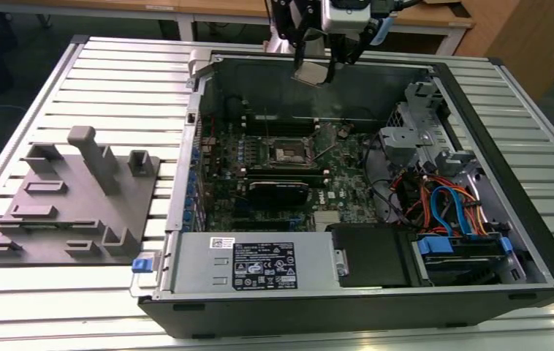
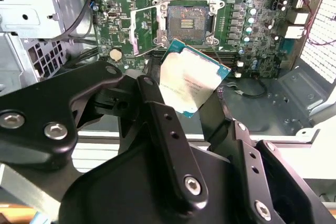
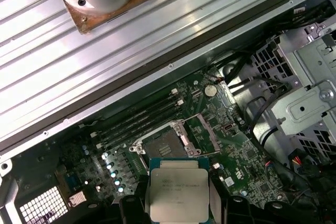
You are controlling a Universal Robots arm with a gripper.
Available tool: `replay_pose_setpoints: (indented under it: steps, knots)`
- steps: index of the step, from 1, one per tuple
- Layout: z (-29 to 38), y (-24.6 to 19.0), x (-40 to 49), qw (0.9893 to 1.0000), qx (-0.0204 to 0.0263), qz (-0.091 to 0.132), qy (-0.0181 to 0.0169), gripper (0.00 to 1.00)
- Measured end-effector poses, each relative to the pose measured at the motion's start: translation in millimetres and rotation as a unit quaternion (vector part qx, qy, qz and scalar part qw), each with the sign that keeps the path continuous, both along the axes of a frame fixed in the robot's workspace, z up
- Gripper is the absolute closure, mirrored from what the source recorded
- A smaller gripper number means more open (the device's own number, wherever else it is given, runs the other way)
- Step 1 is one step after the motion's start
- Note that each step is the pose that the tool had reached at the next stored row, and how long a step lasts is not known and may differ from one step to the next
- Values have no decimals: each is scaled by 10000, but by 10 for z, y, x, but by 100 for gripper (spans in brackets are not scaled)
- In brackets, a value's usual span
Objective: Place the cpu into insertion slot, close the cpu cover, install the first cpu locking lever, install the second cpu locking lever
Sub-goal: 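Place the cpu into insertion slot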
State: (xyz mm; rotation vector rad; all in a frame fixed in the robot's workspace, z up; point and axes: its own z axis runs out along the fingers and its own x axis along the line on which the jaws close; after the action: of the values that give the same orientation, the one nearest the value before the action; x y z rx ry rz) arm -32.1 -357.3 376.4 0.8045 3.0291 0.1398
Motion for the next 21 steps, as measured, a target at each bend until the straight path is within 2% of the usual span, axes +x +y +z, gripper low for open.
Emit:
replay_pose_setpoints:
  steps: [7,10,13,16,21]
  knots:
    - [0,0,0,10000,0,-34,0,46]
    - [0,0,0,9998,0,-173,0,46]
    - [-2,0,0,9991,0,-416,0,46]
    - [-3,0,0,9978,0,-660,0,46]
    - [-3,0,0,9977,0,-684,0,46]
